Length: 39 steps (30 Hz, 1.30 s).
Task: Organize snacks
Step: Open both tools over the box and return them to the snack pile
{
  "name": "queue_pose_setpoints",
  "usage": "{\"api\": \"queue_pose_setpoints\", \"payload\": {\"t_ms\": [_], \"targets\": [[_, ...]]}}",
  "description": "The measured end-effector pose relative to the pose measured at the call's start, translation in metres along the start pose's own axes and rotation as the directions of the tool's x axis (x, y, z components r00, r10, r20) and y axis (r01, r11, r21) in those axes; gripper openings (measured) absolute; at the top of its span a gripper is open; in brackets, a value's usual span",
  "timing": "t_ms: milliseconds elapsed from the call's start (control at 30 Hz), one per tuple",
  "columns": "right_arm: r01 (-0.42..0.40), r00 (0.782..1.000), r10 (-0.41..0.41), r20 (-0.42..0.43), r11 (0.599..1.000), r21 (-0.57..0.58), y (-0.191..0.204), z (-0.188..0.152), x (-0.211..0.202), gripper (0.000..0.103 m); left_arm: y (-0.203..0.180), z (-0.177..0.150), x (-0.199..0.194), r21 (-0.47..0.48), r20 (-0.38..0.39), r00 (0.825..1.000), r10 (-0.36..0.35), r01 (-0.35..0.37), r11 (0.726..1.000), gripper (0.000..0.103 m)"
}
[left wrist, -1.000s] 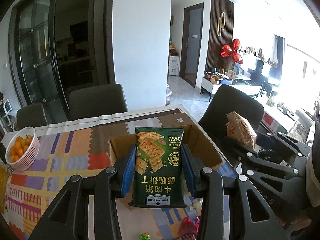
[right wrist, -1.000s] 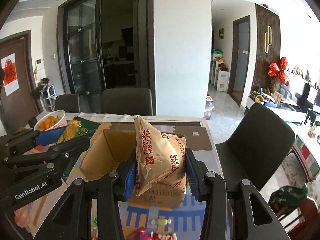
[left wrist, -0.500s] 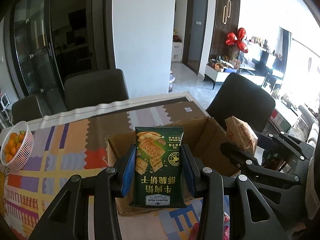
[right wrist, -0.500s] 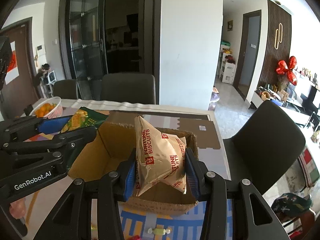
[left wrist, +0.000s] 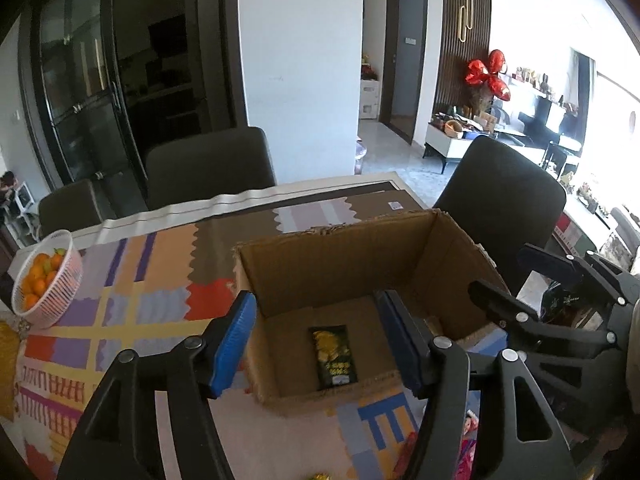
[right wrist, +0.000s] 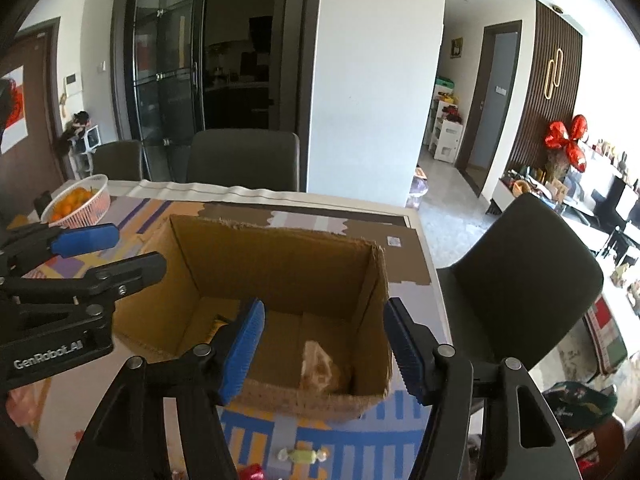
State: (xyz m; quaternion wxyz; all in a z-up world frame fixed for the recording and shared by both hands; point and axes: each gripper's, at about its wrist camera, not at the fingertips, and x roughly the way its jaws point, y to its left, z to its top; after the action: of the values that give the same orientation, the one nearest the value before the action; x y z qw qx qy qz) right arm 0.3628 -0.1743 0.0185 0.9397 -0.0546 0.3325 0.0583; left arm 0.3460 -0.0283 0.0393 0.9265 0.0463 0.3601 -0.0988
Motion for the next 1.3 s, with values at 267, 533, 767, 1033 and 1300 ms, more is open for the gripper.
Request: {"api": "queue_pose_setpoints", "payload": {"t_ms": [267,533,767,1033,1300], "targets": [[-0.020,1.000,0.020,-0.002,1.000,0.006,-0.002,-0.011,-0.028,0.063,-0.003,-0.017,-0.045,0.052,0.056,0.998,0.040,-0.043,0.998,0.069],[-0.048,0.999,0.049,0.006,0.998,-0.031,0.010,-0.026,-0.059,0.063,-0.003,-0.038,-0.071,0.066,0.072,0.996,0.052,-0.057,0.996,0.071],[-0.044,0.999,0.041,-0.031,0.994,-0.100,0.026,-0.044,-0.071,0.063,0.000,-0.063,-0.078,0.065,0.033,0.998,0.047,-0.049,0.997,0.071],[-0.057,0.991,0.036,-0.132,0.986,-0.158,0.037,-0.071,-0.063,0.063,-0.003,-0.089,-0.073,0.075,-0.031,0.998,0.050,-0.047,0.996,0.071],[-0.103,0.972,0.051,-0.228,0.969,-0.223,0.049,-0.100,-0.050,0.063,-0.006,-0.117,-0.053,0.081,-0.112,0.993,0.037,-0.028,0.996,0.071]]}}
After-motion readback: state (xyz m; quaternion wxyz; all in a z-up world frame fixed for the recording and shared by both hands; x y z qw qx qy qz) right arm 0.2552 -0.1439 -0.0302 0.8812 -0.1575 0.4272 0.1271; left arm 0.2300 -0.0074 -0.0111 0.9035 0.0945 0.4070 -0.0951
